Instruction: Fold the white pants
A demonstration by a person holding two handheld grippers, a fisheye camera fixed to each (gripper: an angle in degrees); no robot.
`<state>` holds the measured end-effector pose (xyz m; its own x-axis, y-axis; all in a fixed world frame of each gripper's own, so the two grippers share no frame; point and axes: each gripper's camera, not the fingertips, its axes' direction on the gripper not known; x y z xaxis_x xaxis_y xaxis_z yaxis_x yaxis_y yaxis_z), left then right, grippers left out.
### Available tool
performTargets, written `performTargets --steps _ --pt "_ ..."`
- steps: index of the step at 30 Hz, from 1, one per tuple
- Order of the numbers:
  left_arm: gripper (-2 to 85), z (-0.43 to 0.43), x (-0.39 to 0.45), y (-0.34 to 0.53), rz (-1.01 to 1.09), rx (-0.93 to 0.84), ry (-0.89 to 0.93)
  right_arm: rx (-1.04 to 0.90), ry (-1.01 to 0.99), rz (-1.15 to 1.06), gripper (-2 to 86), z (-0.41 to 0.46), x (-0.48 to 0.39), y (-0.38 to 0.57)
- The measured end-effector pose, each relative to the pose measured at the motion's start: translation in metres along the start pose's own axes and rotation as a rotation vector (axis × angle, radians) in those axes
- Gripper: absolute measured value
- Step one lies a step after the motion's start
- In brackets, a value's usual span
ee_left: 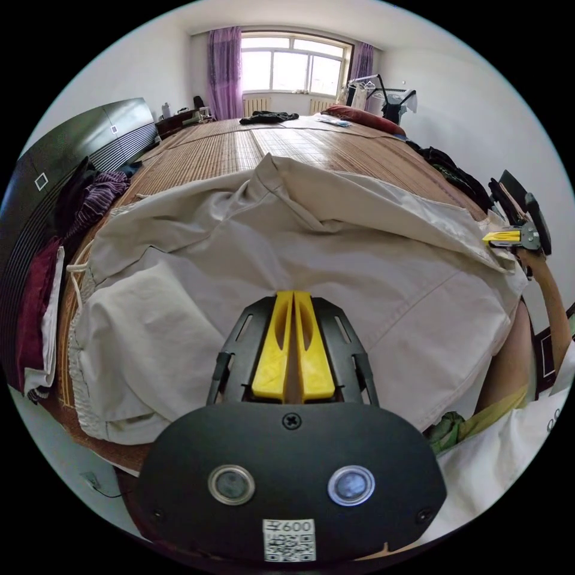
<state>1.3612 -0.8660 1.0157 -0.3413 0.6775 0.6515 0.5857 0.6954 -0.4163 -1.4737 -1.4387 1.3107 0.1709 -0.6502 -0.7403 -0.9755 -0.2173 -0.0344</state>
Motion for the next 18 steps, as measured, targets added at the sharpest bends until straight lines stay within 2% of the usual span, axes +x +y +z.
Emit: performTargets --steps 3,5,6,9,13,18 --pt "0.7 0.004 -0.003 0.001 -0.005 0.0 0.01 -0.118 0.194 0.046 -0.9 0.023 0.009 0.044" --pt "0.7 0.006 -0.002 0.001 -0.003 0.0 0.007 -0.15 0.193 0.097 -0.9 0.033 0.016 0.071" --pt "0.7 0.007 -0.001 0.001 0.0 0.0 0.001 -0.125 0.164 0.14 -0.9 0.033 0.017 0.082" --pt "0.7 0.011 0.002 0.002 0.007 0.0 -0.013 0.107 0.094 0.212 -0.9 0.001 0.005 0.085" --pt "0.7 0.017 0.007 0.002 0.02 0.0 -0.039 0.363 -0.01 0.222 -0.9 -0.039 -0.015 0.037" --pt "0.7 0.024 0.014 0.003 0.041 0.001 -0.079 0.351 -0.152 0.165 -0.9 -0.041 -0.036 -0.022"
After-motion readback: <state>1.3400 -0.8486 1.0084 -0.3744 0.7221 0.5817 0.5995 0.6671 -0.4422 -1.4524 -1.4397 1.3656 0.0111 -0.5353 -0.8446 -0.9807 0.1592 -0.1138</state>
